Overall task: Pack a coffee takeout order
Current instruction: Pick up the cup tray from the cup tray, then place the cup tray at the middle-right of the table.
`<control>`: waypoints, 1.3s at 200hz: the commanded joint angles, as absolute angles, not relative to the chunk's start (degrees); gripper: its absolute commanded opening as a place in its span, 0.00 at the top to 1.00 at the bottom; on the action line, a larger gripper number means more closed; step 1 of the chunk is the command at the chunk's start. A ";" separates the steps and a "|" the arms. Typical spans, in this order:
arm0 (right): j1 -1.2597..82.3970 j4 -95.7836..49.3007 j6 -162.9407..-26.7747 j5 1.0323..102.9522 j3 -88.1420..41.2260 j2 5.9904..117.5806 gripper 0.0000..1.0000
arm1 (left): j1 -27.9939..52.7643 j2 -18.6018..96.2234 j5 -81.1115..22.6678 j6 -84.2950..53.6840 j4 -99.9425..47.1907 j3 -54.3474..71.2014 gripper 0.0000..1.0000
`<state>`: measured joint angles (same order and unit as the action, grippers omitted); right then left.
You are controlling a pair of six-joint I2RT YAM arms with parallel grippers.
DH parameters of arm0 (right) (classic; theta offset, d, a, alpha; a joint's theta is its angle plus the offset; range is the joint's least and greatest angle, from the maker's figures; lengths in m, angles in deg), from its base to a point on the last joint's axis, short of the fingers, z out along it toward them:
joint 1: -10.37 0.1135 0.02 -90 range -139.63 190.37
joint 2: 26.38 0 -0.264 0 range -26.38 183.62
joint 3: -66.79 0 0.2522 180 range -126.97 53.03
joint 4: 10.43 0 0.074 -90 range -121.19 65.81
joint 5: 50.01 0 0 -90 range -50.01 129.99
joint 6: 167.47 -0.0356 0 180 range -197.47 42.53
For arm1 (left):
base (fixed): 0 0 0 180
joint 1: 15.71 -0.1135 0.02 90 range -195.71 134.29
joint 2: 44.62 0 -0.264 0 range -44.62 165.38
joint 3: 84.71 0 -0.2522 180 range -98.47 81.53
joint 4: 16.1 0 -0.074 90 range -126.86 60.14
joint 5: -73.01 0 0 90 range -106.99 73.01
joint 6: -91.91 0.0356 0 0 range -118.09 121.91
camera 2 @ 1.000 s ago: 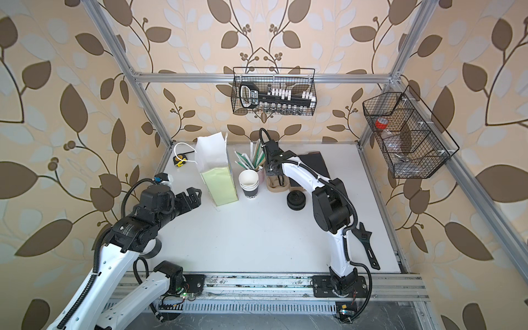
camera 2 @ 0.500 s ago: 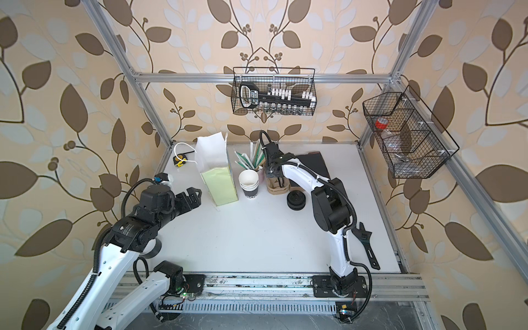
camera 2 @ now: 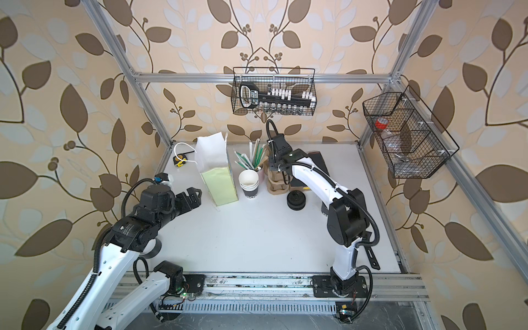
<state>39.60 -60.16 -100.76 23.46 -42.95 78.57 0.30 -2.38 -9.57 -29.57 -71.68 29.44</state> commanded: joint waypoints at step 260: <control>41.36 -55.44 -114.99 22.86 22.71 31.75 0.63 | -0.40 -4.01 -8.46 -30.42 -72.04 27.00 0.01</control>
